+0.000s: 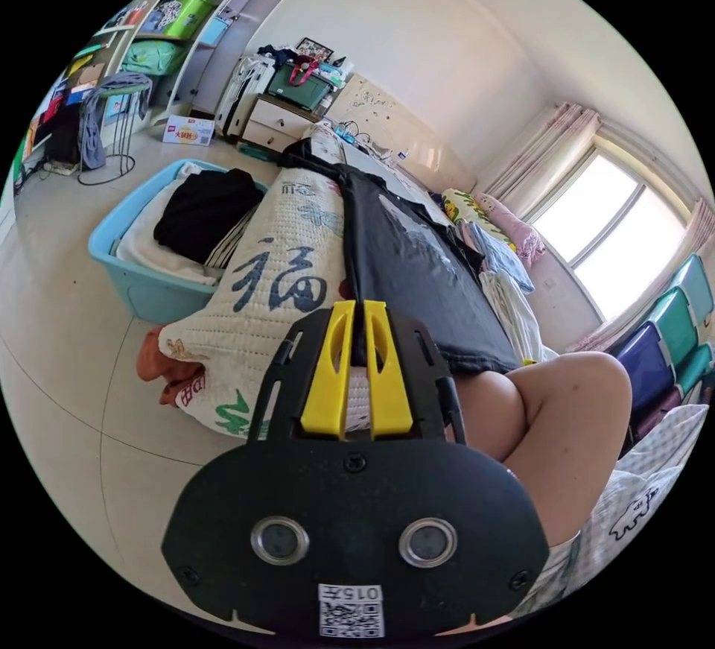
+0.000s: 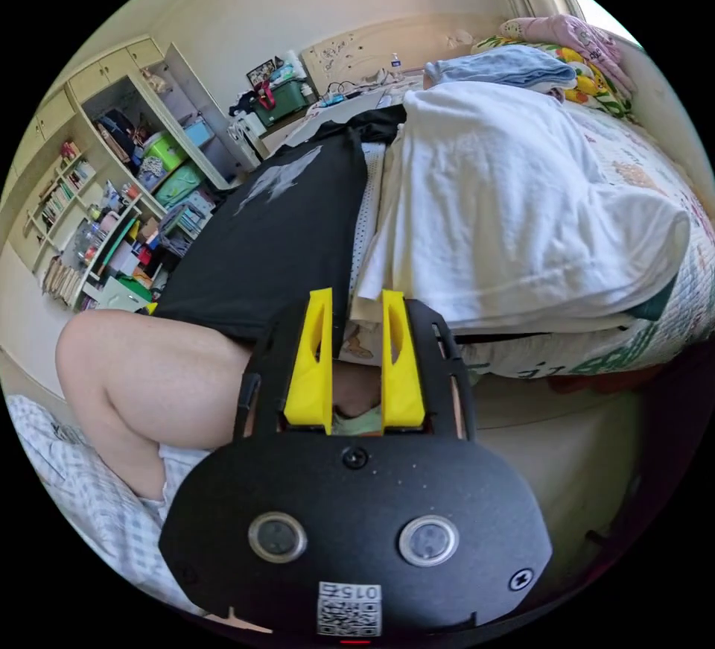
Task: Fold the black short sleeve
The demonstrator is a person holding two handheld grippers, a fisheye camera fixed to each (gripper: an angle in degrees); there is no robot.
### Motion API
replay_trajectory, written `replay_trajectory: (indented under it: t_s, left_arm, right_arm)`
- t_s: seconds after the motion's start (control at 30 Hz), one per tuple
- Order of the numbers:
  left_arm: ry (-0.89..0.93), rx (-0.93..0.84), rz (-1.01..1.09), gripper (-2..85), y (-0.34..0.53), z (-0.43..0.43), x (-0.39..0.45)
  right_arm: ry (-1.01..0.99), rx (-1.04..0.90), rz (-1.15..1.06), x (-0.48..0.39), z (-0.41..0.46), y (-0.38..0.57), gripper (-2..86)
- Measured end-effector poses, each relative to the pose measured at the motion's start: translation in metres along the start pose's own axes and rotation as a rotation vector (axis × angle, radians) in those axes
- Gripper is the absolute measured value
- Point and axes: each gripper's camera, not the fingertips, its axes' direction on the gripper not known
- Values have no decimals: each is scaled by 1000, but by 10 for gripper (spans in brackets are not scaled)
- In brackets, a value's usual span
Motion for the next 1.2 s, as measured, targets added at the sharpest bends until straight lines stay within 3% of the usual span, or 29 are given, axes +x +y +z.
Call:
replay_trajectory:
  t_s: [0.27,0.37,0.43,0.6,0.77,0.9,1.0,1.2]
  left_arm:
    - [-30,-12,41,4,-7,-8,6]
    - [-17,-12,27,-1,-7,-6,5]
    - [-22,-16,22,1,-5,-3,4]
    - [-21,-21,43,0,0,4,3]
    - [-76,-21,97,-5,0,1,15]
    - [-196,-53,142,-4,11,16,22]
    - [-240,-29,163,-2,21,21,28]
    - [-152,-16,84,20,37,17,9]
  right_arm:
    - [3,-51,-56,-2,23,18,10]
    - [-72,-61,-61,4,25,27,16]
    - [-74,-64,-20,11,28,36,63]
    - [-133,-65,-20,12,43,53,46]
    - [-45,-64,-43,-1,47,60,1]
    - [192,-98,-48,-4,55,71,-5]
    - [146,-68,-10,0,53,81,-5]
    - [94,24,17,-3,33,89,-4]
